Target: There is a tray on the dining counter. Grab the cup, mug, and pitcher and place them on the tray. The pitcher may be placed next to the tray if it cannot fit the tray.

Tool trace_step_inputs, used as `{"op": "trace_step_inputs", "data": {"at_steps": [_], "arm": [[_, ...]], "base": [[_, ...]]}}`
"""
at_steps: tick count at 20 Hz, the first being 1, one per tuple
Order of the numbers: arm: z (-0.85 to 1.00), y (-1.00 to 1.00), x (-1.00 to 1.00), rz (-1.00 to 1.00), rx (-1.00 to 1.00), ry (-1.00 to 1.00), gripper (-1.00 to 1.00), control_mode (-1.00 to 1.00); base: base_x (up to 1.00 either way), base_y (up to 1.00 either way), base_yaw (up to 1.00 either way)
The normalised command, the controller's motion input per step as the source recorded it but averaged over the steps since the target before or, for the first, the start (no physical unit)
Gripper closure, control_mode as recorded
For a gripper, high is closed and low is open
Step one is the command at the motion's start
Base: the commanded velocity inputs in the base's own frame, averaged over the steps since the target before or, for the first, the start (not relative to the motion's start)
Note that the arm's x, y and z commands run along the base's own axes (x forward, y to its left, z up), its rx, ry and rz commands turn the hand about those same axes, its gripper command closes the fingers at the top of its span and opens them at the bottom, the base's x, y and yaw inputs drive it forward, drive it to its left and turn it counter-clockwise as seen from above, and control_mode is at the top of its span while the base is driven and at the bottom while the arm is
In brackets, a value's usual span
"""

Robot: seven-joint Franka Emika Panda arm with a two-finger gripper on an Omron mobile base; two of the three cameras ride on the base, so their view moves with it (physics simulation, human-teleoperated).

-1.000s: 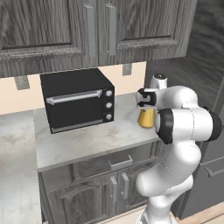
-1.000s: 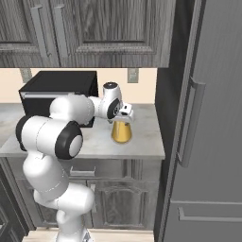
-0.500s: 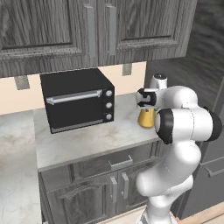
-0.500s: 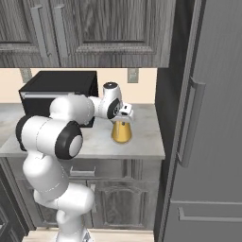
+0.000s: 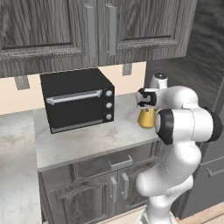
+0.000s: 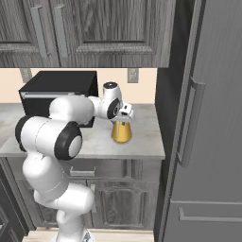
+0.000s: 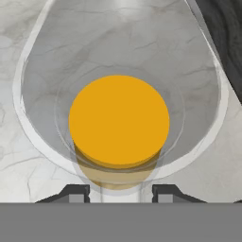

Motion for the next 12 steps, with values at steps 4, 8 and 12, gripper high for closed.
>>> {"op": "trace_step_inputs", "data": {"at_steps": [4,8,12], "arm": [[0.14,0.0,-0.24,0.0,0.0,-0.05,1.0,-1.0],[0.18,0.0,-0.25,0.0,0.0,-0.06,1.0,-1.0],[0.38,0.0,-0.4,0.0,0.0,-0.03,1.0,-1.0]], "base": [[0.0,0.0,0.0],[0.0,0.0,0.0],[0.0,0.0,0.0]]}}
